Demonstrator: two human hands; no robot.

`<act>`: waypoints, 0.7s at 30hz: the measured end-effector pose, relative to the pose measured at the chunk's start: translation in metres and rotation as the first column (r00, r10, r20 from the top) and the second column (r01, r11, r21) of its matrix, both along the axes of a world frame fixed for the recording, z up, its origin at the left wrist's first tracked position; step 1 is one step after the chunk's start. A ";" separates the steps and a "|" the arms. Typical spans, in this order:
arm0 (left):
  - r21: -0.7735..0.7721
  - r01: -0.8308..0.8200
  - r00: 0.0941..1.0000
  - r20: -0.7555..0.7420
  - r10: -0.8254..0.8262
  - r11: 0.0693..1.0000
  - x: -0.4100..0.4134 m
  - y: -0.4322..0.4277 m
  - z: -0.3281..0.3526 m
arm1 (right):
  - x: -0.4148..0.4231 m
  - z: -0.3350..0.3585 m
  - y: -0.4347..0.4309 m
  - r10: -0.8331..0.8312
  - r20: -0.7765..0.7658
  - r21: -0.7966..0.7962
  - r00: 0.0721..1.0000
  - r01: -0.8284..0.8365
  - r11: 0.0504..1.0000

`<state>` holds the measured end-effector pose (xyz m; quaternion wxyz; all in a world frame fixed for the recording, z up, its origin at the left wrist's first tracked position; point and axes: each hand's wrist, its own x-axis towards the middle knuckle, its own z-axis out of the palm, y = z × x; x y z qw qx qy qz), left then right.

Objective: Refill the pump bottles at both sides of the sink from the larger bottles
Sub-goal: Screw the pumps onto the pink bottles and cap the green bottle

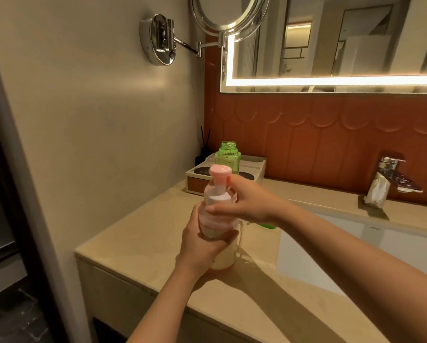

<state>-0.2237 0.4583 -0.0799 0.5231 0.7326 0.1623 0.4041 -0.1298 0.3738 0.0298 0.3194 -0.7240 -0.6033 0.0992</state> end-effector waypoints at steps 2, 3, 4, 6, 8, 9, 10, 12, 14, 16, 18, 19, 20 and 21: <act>0.008 0.001 1.000 -0.024 -0.001 1.000 0.000 0.000 0.000 | 0.008 0.002 -0.002 0.026 0.052 -0.026 0.998 -0.025 0.999; 0.005 -0.003 1.000 -0.028 0.003 1.000 0.001 -0.001 0.000 | 0.010 0.003 -0.002 0.034 0.044 -0.014 0.998 -0.033 0.999; 0.005 -0.007 1.000 -0.025 0.008 1.000 0.001 -0.001 0.000 | 0.011 0.002 -0.002 0.037 0.037 0.002 0.999 -0.037 0.999; 0.008 -0.017 1.000 -0.023 0.018 1.000 0.001 -0.001 0.000 | 0.009 0.000 -0.001 0.026 0.047 0.035 0.999 -0.028 0.999; 0.009 -0.031 0.999 -0.027 0.031 0.999 0.001 0.000 -0.001 | 0.006 -0.002 0.000 0.006 0.045 0.072 0.999 -0.010 0.997; 0.011 -0.038 0.999 -0.030 0.038 0.999 0.001 0.000 -0.001 | 0.004 -0.003 0.000 -0.004 0.037 0.086 0.999 0.001 0.996; 0.013 -0.045 0.999 -0.027 0.045 0.999 0.001 0.001 -0.002 | 0.002 -0.004 0.001 -0.018 0.033 0.094 0.999 0.015 0.995; 0.021 -0.067 0.997 -0.025 0.067 0.998 0.001 0.002 -0.002 | -0.001 -0.006 0.002 -0.057 0.038 0.105 0.998 0.053 0.993; 0.021 -0.082 0.996 -0.022 0.082 0.996 0.002 -0.002 -0.001 | -0.005 -0.008 0.001 -0.102 0.036 0.121 0.994 0.097 0.988; 0.002 -0.096 0.995 -0.036 0.096 0.995 0.002 -0.005 0.000 | -0.009 -0.010 0.001 -0.153 0.021 0.143 0.988 0.148 0.979; -0.058 -0.093 0.995 -0.028 0.091 0.994 0.002 -0.009 0.002 | -0.012 -0.012 0.002 -0.214 0.002 0.158 0.977 0.211 0.965; -0.115 -0.088 0.996 -0.011 0.088 0.989 0.001 -0.011 0.004 | -0.014 -0.015 0.004 -0.245 -0.006 0.169 0.969 0.243 0.955; -0.163 -0.086 0.996 0.011 0.089 0.983 0.001 -0.013 0.006 | -0.016 -0.018 0.005 -0.282 -0.016 0.179 0.959 0.280 0.943; -0.188 -0.089 0.995 0.019 0.094 0.978 0.001 -0.013 0.005 | -0.018 -0.020 0.006 -0.321 -0.017 0.191 0.947 0.318 0.929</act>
